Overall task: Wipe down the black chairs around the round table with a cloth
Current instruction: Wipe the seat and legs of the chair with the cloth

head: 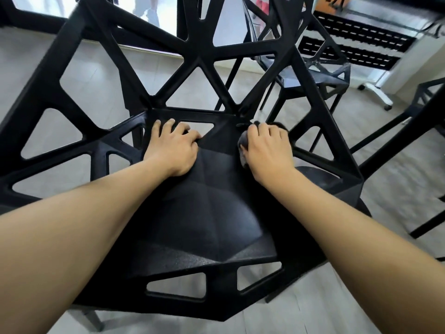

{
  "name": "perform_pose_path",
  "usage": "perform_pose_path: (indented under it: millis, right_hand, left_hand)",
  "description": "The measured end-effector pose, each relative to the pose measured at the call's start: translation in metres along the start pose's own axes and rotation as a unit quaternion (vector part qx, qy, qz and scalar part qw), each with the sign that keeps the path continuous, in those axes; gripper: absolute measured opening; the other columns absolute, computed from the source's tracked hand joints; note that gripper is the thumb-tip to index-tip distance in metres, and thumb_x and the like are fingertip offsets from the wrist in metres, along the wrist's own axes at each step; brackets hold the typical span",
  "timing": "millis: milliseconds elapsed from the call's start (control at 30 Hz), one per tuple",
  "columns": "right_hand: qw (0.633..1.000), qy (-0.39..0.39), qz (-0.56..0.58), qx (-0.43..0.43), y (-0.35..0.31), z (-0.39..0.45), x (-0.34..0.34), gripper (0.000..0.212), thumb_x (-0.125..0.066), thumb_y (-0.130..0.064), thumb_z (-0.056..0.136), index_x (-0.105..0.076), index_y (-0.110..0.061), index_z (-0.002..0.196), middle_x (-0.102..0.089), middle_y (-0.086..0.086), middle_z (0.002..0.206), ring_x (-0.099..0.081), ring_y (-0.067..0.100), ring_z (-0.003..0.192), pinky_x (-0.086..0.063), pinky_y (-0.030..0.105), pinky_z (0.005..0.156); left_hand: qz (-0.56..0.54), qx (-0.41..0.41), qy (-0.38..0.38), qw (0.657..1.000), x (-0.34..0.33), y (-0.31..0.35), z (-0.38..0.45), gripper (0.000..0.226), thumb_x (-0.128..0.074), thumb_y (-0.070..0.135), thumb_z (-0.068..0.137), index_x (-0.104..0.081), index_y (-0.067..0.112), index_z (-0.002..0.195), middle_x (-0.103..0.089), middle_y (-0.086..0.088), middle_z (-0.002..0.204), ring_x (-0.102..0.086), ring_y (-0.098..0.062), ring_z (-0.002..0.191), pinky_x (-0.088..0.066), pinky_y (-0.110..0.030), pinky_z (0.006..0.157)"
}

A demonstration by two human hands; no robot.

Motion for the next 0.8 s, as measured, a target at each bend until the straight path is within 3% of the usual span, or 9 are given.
perform_pose_path:
  millis: [167,300,367,467,600,667,700,767,800]
  right_hand:
    - [0.980,-0.055,0.162,-0.099,-0.002,0.065,-0.013,0.046,-0.054,-0.042,0.100,-0.042,-0.009,0.130,-0.050,0.012,0.132,-0.051,0.036,0.120,-0.041,0.047,0.095]
    - [0.881,-0.100,0.374,-0.271,0.019,0.091,-0.036,0.055,-0.066,-0.043,0.091,-0.046,-0.009,0.129,-0.057,0.012,0.131,-0.054,0.035,0.120,-0.047,0.043,0.096]
    - [0.869,-0.121,0.388,-0.284,0.024,0.096,-0.041,0.032,-0.067,-0.041,0.090,-0.059,-0.018,0.111,-0.062,0.009,0.122,-0.058,0.030,0.104,-0.047,0.034,0.082]
    - [0.871,-0.113,0.391,-0.274,0.024,0.102,-0.039,0.019,-0.065,-0.037,0.095,-0.053,-0.022,0.091,-0.064,0.009,0.114,-0.060,0.032,0.111,-0.045,0.032,0.081]
    - [0.851,-0.151,0.425,-0.269,0.030,0.108,-0.044,0.026,-0.068,-0.040,0.091,-0.063,-0.016,0.102,-0.060,0.003,0.107,-0.061,0.026,0.111,-0.047,0.031,0.083]
    - [0.841,-0.201,0.428,-0.262,0.036,0.110,-0.048,0.048,-0.073,-0.043,0.081,-0.063,-0.003,0.106,-0.066,0.009,0.107,-0.066,0.030,0.104,-0.057,0.038,0.087]
    - [0.836,-0.218,0.436,-0.252,0.039,0.111,-0.050,0.041,-0.072,-0.035,0.082,-0.063,0.002,0.097,-0.067,0.017,0.099,-0.068,0.035,0.091,-0.059,0.041,0.079]
    - [0.825,-0.267,0.445,-0.224,0.037,0.109,-0.052,0.024,-0.056,-0.009,0.090,-0.046,-0.001,0.069,-0.052,0.019,0.069,-0.053,0.030,0.055,-0.047,0.034,0.051]
    - [0.815,-0.287,0.452,-0.221,0.037,0.108,-0.054,0.026,-0.049,-0.003,0.090,-0.041,-0.008,0.066,-0.044,0.013,0.064,-0.043,0.024,0.050,-0.037,0.030,0.048]
  left_hand:
    - [0.000,-0.004,0.008,1.000,0.001,0.001,0.000,0.044,-0.023,0.037,0.105,-0.041,0.037,0.144,-0.031,0.004,0.156,-0.011,-0.033,0.151,0.001,-0.055,0.123]
    - [0.004,-0.004,0.012,1.000,0.001,0.003,-0.001,0.043,-0.023,0.037,0.105,-0.042,0.036,0.144,-0.032,0.004,0.155,-0.012,-0.033,0.151,0.001,-0.055,0.123]
    - [0.003,-0.006,0.015,1.000,0.002,0.003,-0.003,0.043,-0.024,0.037,0.105,-0.043,0.035,0.144,-0.033,0.004,0.154,-0.012,-0.033,0.151,0.001,-0.055,0.123]
    - [0.002,-0.008,0.015,1.000,0.002,0.004,-0.003,0.044,-0.025,0.036,0.105,-0.044,0.033,0.144,-0.034,0.003,0.154,-0.011,-0.034,0.151,0.001,-0.056,0.122]
    - [-0.008,-0.007,0.015,1.000,0.001,0.004,0.002,0.043,-0.027,0.036,0.105,-0.046,0.033,0.143,-0.035,0.003,0.151,-0.011,-0.033,0.151,0.002,-0.057,0.122]
    - [-0.007,-0.007,0.020,1.000,0.002,0.002,0.002,0.043,-0.028,0.036,0.105,-0.046,0.033,0.143,-0.036,0.003,0.151,-0.012,-0.033,0.150,0.002,-0.057,0.122]
    - [-0.006,-0.007,0.020,1.000,0.002,0.002,0.002,0.043,-0.028,0.036,0.105,-0.046,0.033,0.143,-0.036,0.003,0.151,-0.012,-0.033,0.150,0.002,-0.057,0.122]
    - [-0.008,-0.006,0.020,1.000,0.002,0.002,0.001,0.043,-0.027,0.036,0.105,-0.046,0.033,0.143,-0.036,0.003,0.151,-0.012,-0.033,0.151,0.002,-0.056,0.123]
    - [-0.007,-0.006,0.020,1.000,0.002,0.003,0.001,0.042,-0.027,0.036,0.105,-0.046,0.033,0.143,-0.035,0.003,0.151,-0.011,-0.033,0.151,0.002,-0.056,0.123]
Point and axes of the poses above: each hand's wrist, its own z-axis towards the middle knuckle, its own x-axis out of the back of the hand, y = z × x, the point moved 9 cm from there along z, towards the middle knuckle
